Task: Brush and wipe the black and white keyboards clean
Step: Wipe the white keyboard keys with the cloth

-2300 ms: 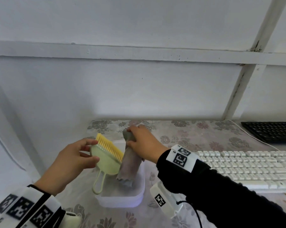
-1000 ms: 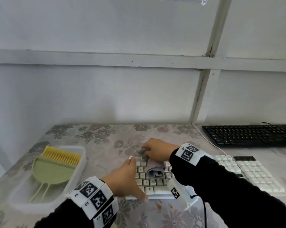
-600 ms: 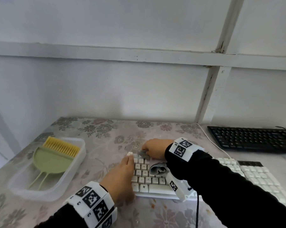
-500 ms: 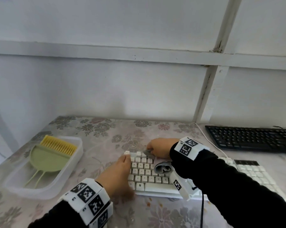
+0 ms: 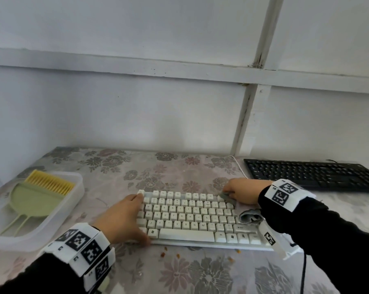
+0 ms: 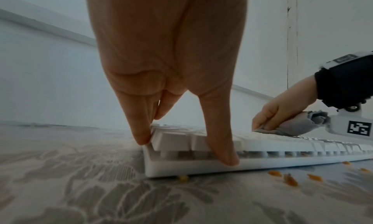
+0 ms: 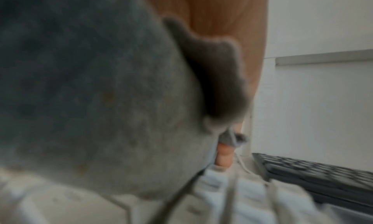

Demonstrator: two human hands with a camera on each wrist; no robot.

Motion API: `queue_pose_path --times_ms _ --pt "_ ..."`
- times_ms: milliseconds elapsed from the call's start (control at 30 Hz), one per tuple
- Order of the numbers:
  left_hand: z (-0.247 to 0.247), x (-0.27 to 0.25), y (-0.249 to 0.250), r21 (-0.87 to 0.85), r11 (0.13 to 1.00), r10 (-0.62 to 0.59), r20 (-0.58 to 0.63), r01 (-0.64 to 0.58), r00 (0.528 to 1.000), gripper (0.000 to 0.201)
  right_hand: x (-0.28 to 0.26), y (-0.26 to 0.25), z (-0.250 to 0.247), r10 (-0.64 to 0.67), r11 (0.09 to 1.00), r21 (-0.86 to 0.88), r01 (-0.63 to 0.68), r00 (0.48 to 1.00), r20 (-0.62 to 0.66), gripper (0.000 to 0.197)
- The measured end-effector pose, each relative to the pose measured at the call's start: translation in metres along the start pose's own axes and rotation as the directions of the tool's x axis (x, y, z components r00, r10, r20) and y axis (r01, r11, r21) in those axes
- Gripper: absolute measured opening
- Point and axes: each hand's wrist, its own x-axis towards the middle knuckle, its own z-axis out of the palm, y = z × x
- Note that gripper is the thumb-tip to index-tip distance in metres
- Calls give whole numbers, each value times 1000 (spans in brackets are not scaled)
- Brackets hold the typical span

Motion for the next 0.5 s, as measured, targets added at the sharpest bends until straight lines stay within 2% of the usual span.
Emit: queue_pose_path --times_ms 333,467,500 --pt "-1 0 2 24 999 -22 0 22 1000 119 -32 72 20 137 984 -114 -137 991 -4 33" --pt "-1 1 2 53 998 -20 0 20 1000 119 -39 110 20 185 982 73 -173 955 -232 33" --pt "-2 2 3 59 998 -18 1 18 1000 120 -39 114 21 195 980 93 -177 951 -239 32"
